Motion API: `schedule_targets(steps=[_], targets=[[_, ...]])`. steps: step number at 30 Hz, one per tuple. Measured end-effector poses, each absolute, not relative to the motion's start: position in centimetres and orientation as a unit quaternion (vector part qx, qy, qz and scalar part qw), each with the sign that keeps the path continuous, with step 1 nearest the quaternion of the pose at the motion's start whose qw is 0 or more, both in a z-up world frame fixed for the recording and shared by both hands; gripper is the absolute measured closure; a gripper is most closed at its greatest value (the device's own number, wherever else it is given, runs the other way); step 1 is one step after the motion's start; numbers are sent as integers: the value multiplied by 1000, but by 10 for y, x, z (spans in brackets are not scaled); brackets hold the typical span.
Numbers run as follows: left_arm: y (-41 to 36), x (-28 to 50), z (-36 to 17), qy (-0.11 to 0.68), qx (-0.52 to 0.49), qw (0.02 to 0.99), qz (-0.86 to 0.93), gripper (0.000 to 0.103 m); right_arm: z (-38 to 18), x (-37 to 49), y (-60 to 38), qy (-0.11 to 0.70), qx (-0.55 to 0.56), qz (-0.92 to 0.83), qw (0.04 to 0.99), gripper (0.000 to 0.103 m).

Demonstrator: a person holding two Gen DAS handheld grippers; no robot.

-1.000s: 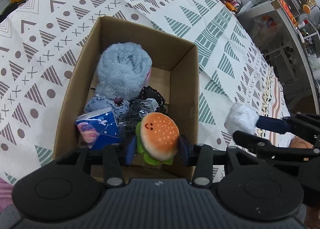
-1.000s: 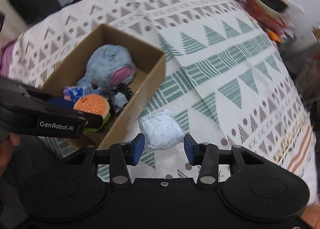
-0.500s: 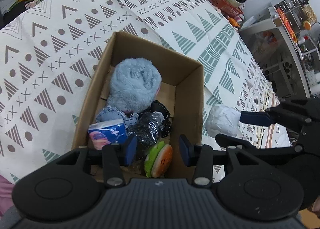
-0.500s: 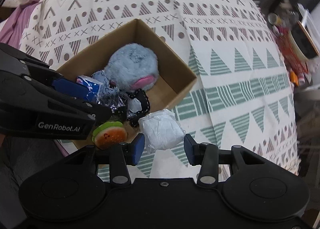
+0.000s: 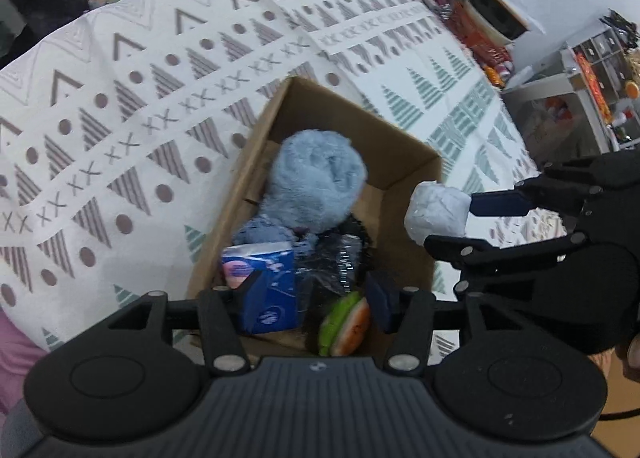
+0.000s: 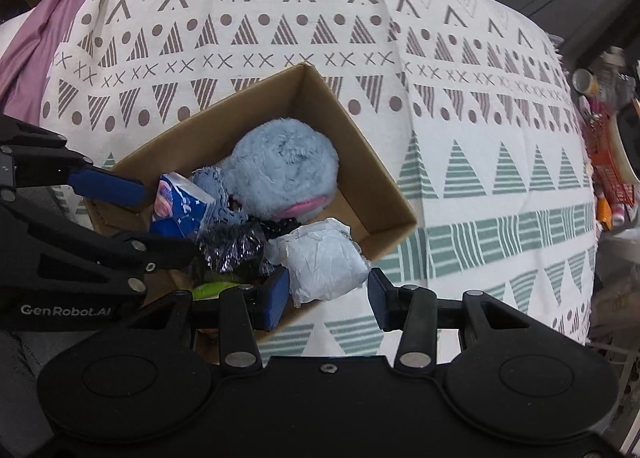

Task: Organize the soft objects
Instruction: 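Open the left tool to drop the burger while the right tool drops the white item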

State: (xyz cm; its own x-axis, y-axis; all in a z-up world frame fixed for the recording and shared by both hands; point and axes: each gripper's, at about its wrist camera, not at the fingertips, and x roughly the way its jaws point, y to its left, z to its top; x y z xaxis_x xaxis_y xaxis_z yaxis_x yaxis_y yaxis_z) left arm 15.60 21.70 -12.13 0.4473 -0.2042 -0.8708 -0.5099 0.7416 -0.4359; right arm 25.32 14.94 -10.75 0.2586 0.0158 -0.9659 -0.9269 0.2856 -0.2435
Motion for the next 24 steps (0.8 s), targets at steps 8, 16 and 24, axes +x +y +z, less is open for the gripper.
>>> schedule_targets(steps=[8,16,24], targets=[[232,156,-129,516,-353,771,123,50,-130,259,159,485,-480,374,628,60],[229,168,-137,524,-354,764,125,50,-135,255,159,473,-492,387,620,57],[222,170,-139,529,-348,764,128,50,-129,254,151,474,-484,397,619,51]])
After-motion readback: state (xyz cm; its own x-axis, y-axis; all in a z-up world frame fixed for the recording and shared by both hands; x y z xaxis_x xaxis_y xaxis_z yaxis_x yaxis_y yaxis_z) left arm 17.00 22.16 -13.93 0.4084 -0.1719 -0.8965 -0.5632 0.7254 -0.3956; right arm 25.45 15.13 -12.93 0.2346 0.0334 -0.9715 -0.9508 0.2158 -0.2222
